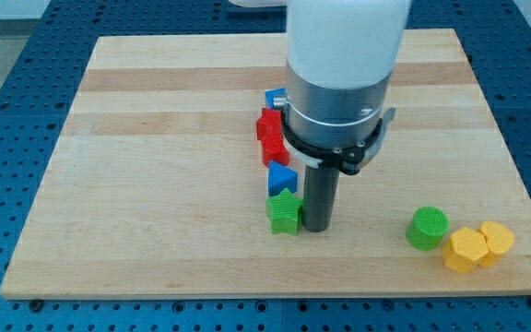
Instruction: Move the yellow blocks away from each other
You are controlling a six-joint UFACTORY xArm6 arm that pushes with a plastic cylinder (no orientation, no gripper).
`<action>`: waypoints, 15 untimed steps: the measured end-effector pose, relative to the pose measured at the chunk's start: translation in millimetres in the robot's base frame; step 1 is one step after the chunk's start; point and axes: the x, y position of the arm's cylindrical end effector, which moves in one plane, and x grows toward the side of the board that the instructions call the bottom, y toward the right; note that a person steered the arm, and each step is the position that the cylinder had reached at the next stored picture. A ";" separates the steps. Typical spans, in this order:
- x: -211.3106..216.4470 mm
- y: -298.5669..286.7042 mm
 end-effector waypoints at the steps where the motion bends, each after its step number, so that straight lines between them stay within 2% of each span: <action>1: 0.0 -3.0; 2: 0.0 6.3; 3: -12.2 60.4; 5: 34.0 34.7; 6: 40.9 52.4; 7: 42.7 117.3; 9: 52.3 118.2; 10: 71.5 114.8; 11: 72.4 149.7; 13: 71.7 166.8; 14: 52.4 170.2; 15: 2.2 148.2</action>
